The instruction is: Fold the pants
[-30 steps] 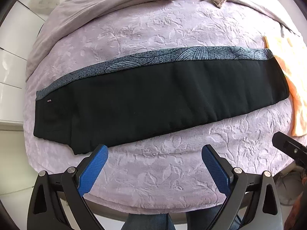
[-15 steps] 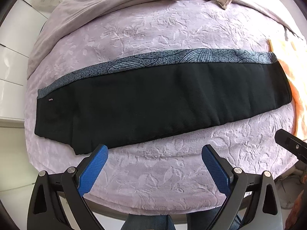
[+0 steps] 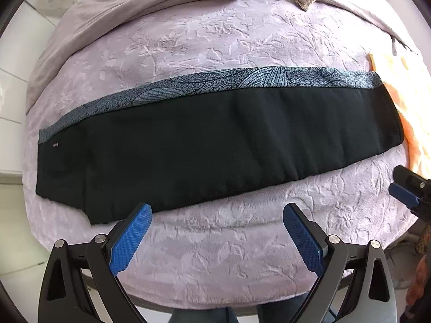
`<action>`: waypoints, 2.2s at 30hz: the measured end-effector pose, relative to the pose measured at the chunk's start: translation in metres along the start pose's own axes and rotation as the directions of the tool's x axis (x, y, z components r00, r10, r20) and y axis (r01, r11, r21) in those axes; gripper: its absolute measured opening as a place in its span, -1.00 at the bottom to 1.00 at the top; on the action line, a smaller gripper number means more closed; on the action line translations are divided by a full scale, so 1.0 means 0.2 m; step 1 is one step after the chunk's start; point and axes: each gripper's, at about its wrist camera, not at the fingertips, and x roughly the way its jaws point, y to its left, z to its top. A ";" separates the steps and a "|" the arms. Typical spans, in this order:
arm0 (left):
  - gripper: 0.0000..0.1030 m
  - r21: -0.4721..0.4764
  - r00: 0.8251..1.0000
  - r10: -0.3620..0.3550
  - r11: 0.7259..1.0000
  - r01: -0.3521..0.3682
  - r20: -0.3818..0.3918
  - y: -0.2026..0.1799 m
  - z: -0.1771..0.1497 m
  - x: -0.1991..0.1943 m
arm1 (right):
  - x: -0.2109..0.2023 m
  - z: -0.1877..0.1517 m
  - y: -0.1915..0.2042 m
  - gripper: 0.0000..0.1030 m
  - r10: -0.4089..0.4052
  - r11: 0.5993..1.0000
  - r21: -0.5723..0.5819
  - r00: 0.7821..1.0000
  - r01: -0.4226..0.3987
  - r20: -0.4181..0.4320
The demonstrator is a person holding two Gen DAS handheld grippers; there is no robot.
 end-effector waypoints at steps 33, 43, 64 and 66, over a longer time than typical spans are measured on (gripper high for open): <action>0.92 0.013 0.994 0.015 1.000 -0.017 0.109 -0.13 0.27 0.46 | 0.11 0.19 -0.53 0.13 0.167 0.925 0.260 0.913 -0.276 0.372; 0.34 0.095 0.974 -0.032 0.995 0.010 0.224 -0.28 0.27 0.24 | 0.09 0.35 -0.39 -0.73 0.461 0.835 0.113 0.798 -0.538 0.389; 0.52 0.057 0.965 -0.111 0.993 0.101 0.236 0.53 0.08 0.15 | 0.22 0.00 0.86 -0.72 0.208 0.919 -0.385 0.937 -0.088 0.282; 0.52 0.000 0.972 -0.070 0.997 0.072 0.225 0.76 0.03 0.17 | 0.42 -0.11 1.05 -0.72 0.138 0.894 -0.448 0.961 -0.015 0.242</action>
